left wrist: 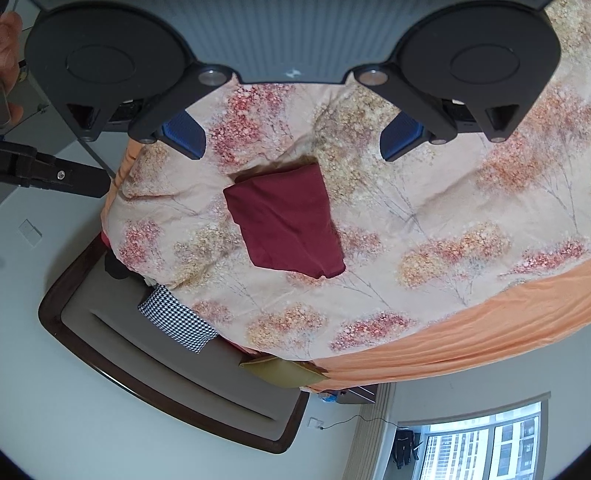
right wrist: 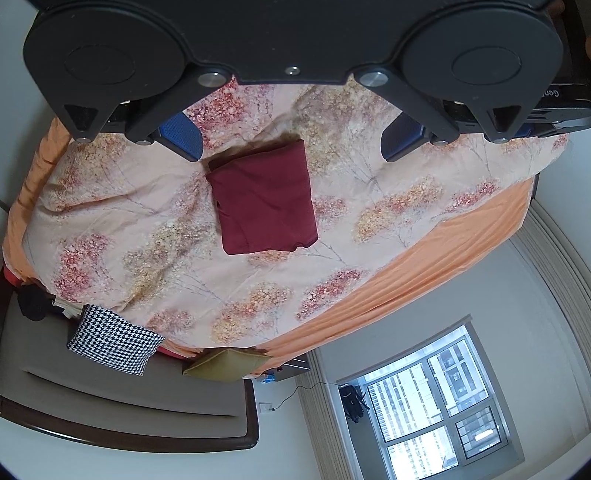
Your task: Fold small clothes
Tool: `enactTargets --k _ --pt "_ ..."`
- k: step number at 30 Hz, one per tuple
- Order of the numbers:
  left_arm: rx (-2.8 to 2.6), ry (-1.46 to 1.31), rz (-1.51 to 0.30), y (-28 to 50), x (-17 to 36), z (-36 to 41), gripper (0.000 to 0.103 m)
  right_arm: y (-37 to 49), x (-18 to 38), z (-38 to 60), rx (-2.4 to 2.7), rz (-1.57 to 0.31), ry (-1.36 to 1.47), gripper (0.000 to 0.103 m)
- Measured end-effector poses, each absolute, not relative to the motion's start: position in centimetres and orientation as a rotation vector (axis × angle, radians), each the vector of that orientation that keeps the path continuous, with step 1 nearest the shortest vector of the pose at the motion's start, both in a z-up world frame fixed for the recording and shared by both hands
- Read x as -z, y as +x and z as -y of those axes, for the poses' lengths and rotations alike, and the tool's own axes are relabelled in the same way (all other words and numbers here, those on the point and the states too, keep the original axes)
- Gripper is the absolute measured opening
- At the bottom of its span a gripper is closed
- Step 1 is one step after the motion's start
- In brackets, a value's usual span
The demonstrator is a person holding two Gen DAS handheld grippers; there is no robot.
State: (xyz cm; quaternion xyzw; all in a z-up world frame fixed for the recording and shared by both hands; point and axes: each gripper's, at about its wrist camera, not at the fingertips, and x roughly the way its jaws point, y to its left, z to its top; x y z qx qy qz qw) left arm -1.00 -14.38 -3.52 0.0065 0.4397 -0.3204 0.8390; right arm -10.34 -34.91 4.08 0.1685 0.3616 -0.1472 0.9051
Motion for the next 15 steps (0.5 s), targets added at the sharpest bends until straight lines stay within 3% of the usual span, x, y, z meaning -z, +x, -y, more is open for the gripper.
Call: enactTargets --k 15 --pt "0.701 0.028 -0.929 -1.19 3.66 14.87 0.102 -10.53 -4.13 34.99 0.312 -0.739 0.350 0.102"
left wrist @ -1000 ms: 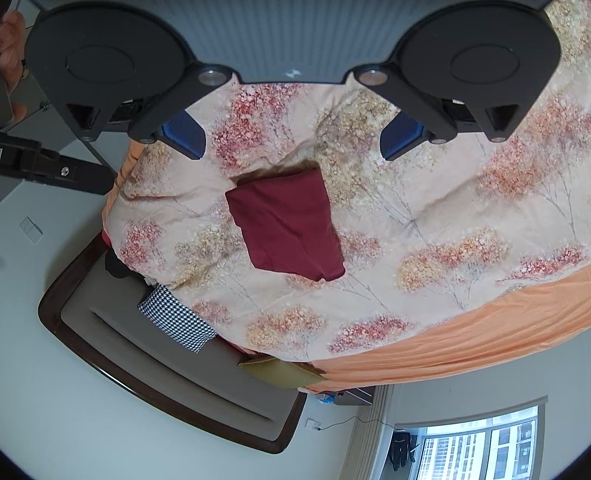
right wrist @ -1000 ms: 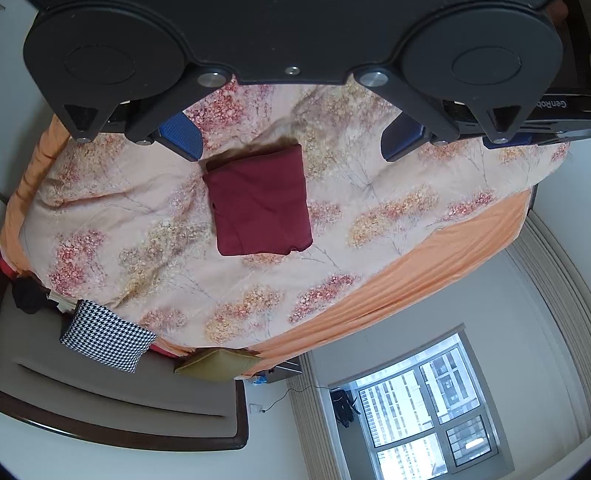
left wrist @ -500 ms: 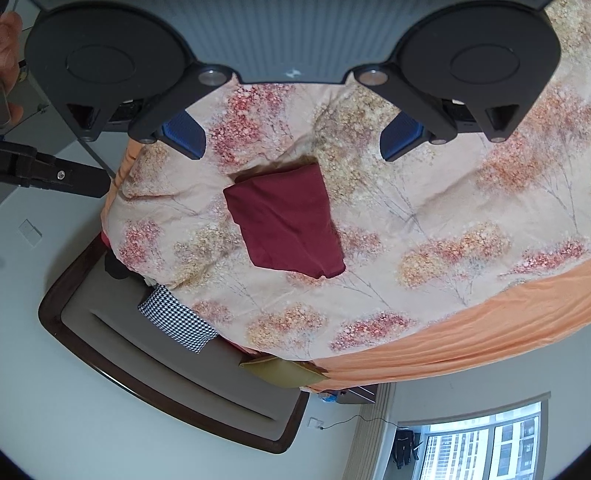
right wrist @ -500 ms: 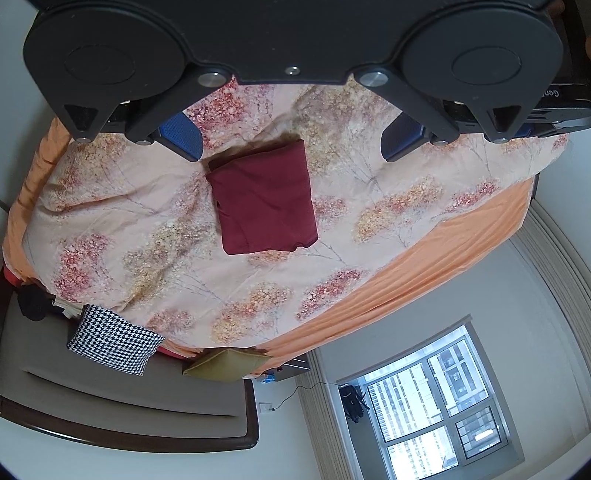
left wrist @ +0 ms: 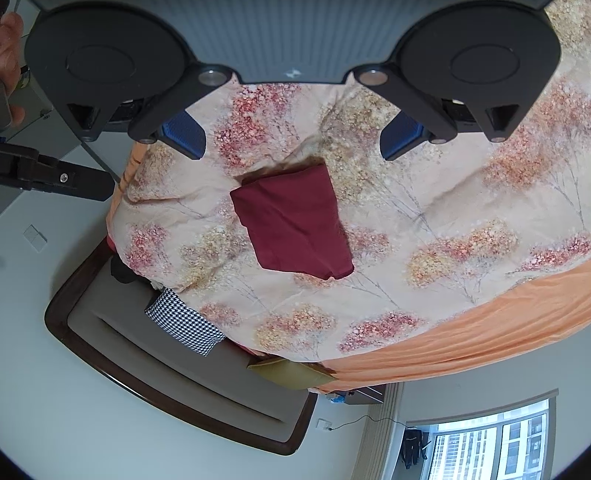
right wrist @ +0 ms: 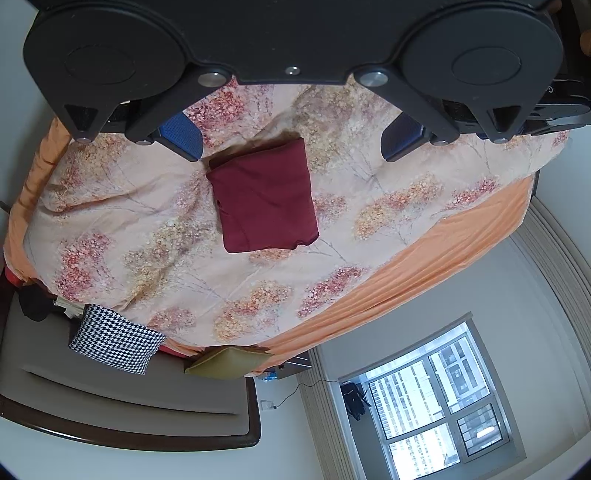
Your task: Fold small clothes
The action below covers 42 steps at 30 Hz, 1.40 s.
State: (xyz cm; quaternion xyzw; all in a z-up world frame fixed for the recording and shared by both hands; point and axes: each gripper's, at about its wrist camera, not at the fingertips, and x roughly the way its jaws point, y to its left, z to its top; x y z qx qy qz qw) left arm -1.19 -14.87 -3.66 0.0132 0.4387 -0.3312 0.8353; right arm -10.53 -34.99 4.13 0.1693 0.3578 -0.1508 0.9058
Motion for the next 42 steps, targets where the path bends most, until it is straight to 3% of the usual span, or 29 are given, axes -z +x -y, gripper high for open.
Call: enactTargets --k 42 --pt "0.713 0.012 -0.935 -1.57 3.51 14.89 0.103 -10.68 -4.28 34.87 0.317 -0.736 0.347 0.102"
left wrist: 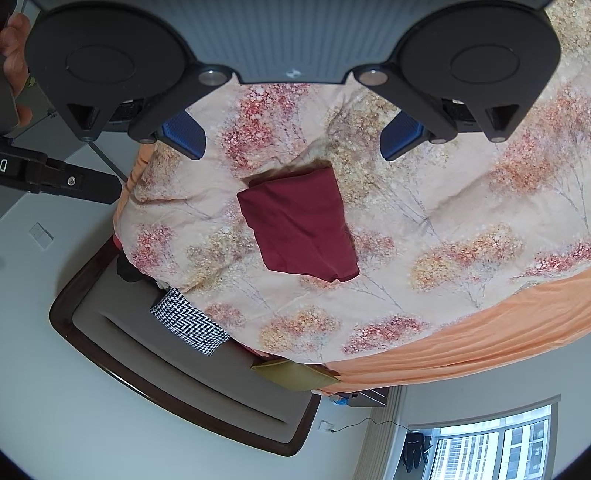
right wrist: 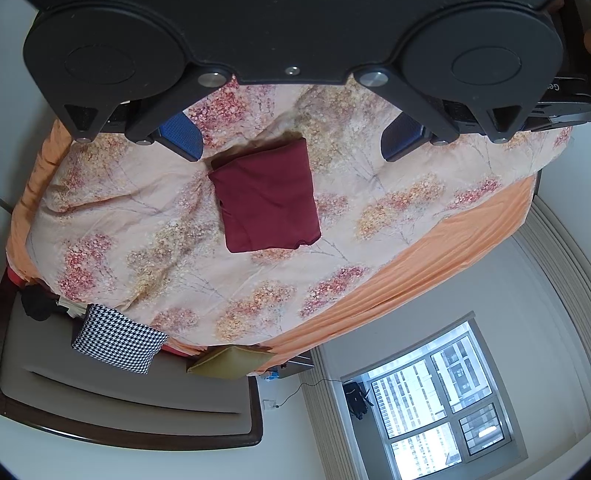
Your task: Fold small clothes
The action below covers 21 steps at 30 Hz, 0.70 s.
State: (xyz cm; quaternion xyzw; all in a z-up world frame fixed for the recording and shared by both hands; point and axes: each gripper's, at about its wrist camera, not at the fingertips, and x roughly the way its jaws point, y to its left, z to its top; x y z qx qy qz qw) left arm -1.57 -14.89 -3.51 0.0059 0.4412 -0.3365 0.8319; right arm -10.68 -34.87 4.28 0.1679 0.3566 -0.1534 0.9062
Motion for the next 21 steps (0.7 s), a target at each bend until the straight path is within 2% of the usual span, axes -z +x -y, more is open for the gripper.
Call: enactTargets --k 21 --pt "0.721 0.007 -0.932 -1.80 3.25 14.63 0.103 -11.15 -4.49 34.50 0.321 -0.726 0.346 0.102"
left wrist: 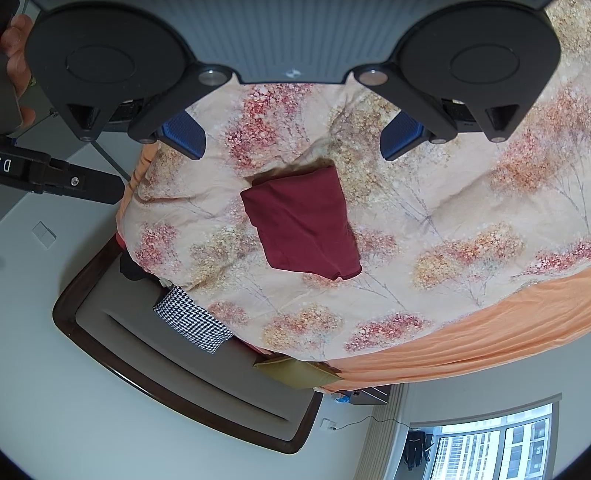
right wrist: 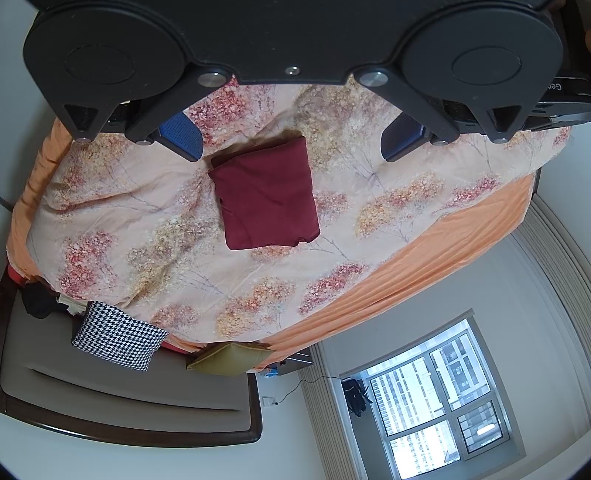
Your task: Fold small clothes
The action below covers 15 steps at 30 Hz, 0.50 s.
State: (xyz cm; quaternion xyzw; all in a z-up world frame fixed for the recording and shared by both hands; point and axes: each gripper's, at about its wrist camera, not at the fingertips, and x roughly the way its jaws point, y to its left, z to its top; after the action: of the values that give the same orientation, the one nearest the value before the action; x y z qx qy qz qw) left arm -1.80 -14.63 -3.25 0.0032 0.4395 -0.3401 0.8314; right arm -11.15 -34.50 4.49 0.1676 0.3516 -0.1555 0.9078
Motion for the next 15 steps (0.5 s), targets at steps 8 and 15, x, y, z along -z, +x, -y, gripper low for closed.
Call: enactTargets --k 8,15 --pt "0.726 0.004 -0.927 -1.94 2.86 14.56 0.103 -11.25 -4.66 34.34 0.319 -0.722 0.342 0.102" --pt "0.733 0.003 -0.925 -2.09 2.76 14.57 0.103 -11.33 -4.86 34.29 0.320 -0.717 0.341 0.102"
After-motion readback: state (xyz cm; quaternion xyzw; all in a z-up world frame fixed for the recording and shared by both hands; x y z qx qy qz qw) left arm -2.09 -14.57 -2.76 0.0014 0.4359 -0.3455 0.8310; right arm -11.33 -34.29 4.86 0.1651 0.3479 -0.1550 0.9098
